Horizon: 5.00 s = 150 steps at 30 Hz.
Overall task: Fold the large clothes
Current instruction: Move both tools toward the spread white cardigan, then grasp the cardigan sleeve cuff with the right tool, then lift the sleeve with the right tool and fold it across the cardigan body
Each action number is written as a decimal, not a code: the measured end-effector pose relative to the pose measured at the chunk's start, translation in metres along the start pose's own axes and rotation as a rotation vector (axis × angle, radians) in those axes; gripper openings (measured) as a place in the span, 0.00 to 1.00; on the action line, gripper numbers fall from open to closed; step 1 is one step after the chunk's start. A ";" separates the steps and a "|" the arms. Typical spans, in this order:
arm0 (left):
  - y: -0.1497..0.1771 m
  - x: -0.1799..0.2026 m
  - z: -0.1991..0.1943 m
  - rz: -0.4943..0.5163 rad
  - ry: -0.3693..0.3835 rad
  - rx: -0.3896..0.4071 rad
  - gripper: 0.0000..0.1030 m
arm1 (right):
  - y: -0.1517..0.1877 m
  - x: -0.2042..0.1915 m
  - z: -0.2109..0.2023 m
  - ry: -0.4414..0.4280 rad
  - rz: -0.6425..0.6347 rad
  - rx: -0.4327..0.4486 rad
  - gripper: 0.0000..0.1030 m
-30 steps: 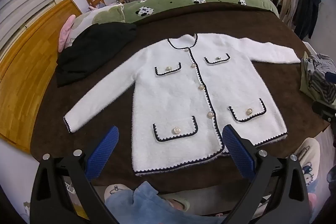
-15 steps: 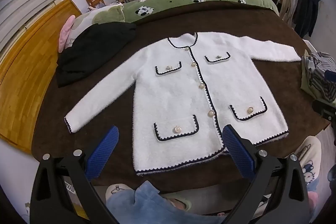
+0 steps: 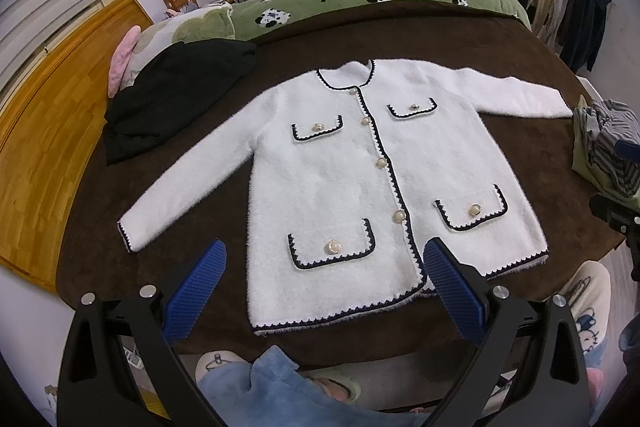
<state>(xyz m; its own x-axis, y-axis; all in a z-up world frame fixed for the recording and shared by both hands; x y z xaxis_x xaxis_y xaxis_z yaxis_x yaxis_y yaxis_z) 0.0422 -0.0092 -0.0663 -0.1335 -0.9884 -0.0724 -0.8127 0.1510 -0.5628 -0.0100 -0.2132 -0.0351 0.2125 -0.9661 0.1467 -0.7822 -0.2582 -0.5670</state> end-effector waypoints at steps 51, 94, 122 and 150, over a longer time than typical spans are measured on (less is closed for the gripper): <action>-0.183 0.268 0.367 0.162 0.202 -0.073 0.94 | 0.088 0.328 0.227 0.290 0.792 0.048 0.89; -0.150 0.290 0.404 0.141 0.248 -0.011 0.95 | 0.105 0.451 0.305 0.535 1.172 0.177 0.19; -0.136 0.188 0.342 0.078 0.141 -0.053 0.94 | -0.116 0.370 0.158 0.371 0.698 0.484 0.15; -0.077 -0.043 0.277 -0.142 -0.070 -0.040 0.94 | -0.152 0.000 0.418 0.201 -0.052 -0.034 0.18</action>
<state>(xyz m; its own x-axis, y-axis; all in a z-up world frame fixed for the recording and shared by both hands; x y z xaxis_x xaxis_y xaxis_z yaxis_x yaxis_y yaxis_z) 0.2676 0.0173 -0.2475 0.0232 -0.9984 -0.0522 -0.8429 0.0086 -0.5381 0.3533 -0.1715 -0.2876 0.1345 -0.9322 0.3361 -0.7932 -0.3046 -0.5273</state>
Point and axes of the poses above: each gripper's, at about its wrist camera, not at the fingertips, and z roughly the way its jaws point, x to its right, y to its underside, the point moved 7 cm from there along z, roughly the way its jaws point, and after that the axes turned 9 degrees about -z, right-handed, at the moved point
